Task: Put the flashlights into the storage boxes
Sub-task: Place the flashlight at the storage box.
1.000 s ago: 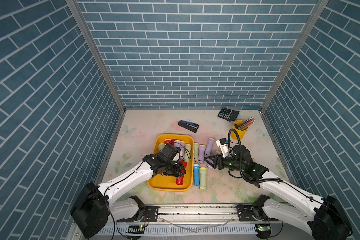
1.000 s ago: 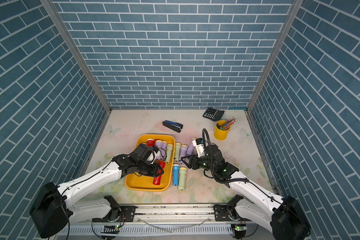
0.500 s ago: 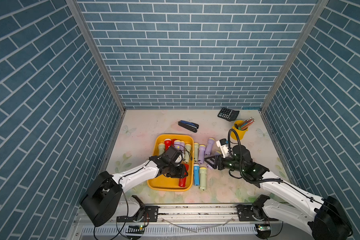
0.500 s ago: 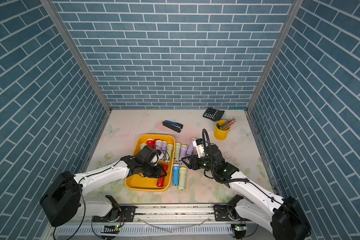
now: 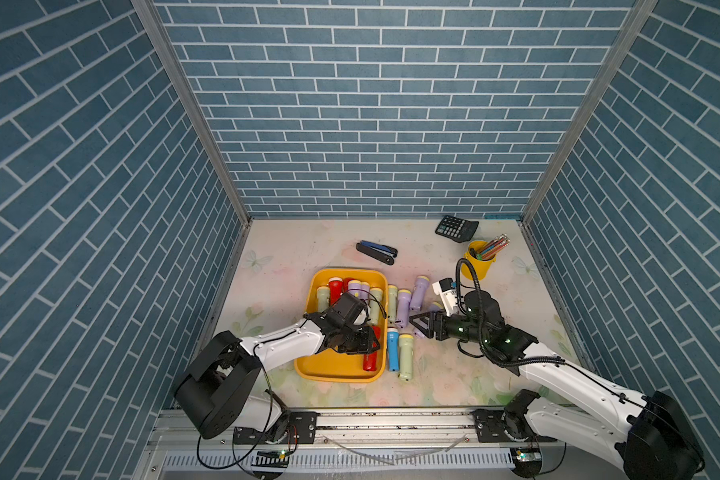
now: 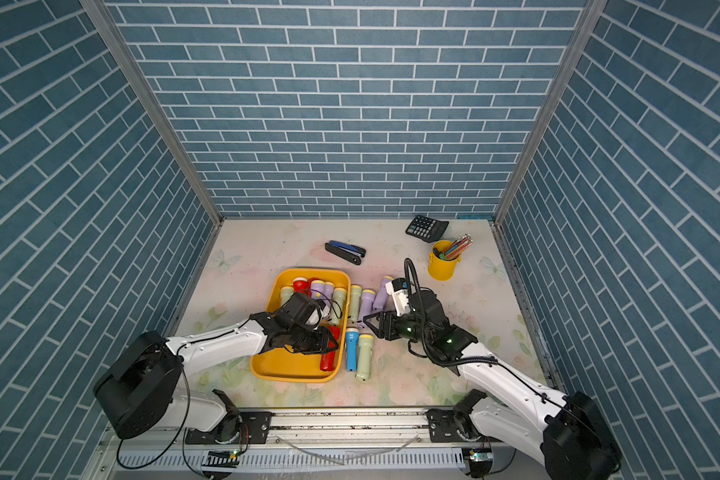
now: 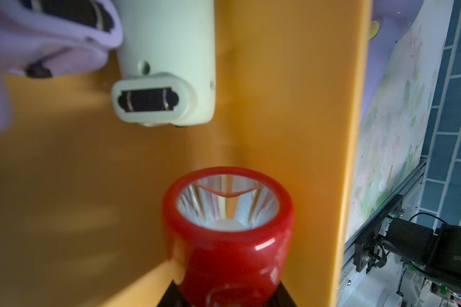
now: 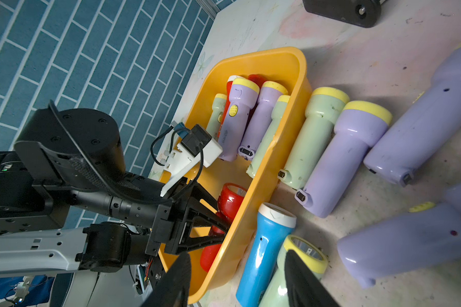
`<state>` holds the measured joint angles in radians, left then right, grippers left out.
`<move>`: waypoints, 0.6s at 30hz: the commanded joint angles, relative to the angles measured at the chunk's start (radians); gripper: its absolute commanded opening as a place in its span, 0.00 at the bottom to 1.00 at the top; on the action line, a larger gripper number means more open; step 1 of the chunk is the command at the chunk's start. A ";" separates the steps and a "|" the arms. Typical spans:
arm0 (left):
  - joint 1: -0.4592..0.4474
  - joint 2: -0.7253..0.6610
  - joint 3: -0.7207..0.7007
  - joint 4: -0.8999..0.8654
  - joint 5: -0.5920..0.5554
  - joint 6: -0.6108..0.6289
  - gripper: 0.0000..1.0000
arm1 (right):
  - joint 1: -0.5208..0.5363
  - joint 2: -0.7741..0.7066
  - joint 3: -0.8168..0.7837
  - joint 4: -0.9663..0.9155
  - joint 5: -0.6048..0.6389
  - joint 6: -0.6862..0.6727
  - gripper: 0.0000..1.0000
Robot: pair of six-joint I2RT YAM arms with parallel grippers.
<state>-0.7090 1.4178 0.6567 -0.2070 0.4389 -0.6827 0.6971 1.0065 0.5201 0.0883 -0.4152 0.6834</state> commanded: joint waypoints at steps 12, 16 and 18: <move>0.003 -0.004 -0.006 0.025 -0.023 -0.032 0.51 | -0.003 0.011 -0.015 -0.010 0.010 0.014 0.57; 0.003 -0.020 -0.002 0.008 -0.035 -0.029 0.51 | -0.001 0.013 -0.014 -0.011 0.010 0.014 0.57; 0.004 -0.030 0.001 -0.002 -0.040 -0.028 0.52 | -0.003 0.011 -0.013 -0.012 0.010 0.015 0.57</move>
<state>-0.7090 1.4151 0.6556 -0.1867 0.4179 -0.7151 0.6971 1.0157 0.5201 0.0814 -0.4145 0.6838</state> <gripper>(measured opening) 0.515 0.573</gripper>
